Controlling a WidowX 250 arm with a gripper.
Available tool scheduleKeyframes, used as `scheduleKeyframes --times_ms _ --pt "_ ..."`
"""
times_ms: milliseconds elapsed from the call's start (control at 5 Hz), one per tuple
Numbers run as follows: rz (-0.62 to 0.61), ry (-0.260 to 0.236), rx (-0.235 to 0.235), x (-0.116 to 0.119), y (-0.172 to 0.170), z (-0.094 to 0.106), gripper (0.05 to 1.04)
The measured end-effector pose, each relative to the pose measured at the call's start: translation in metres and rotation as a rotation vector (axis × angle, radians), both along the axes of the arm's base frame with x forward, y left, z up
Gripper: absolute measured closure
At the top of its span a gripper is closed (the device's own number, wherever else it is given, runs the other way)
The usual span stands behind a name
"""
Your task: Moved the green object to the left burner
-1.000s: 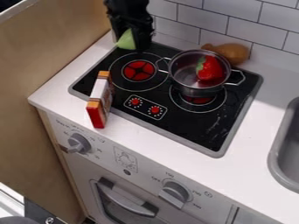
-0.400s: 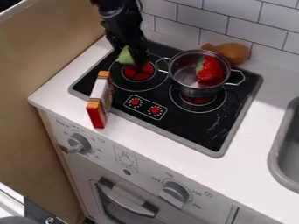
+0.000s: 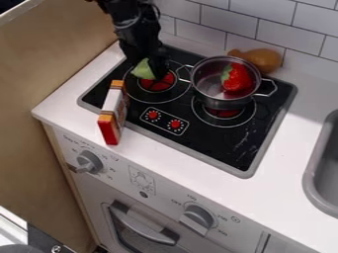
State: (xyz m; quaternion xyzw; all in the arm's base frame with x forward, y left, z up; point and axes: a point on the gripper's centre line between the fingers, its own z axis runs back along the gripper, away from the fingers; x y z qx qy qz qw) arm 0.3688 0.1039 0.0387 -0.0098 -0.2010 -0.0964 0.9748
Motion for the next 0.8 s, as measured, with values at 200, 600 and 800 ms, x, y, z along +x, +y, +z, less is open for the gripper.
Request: scheduleKeyframes --times_ms 200,600,800 --pt "0.004 0.01 0.002 0.0 -0.004 -0.001 0.09" --pt "0.019 0.065 0.02 0.002 -0.016 0.003 0.091" --pt "0.037 0.11 0.04 0.004 -0.024 0.016 0.091"
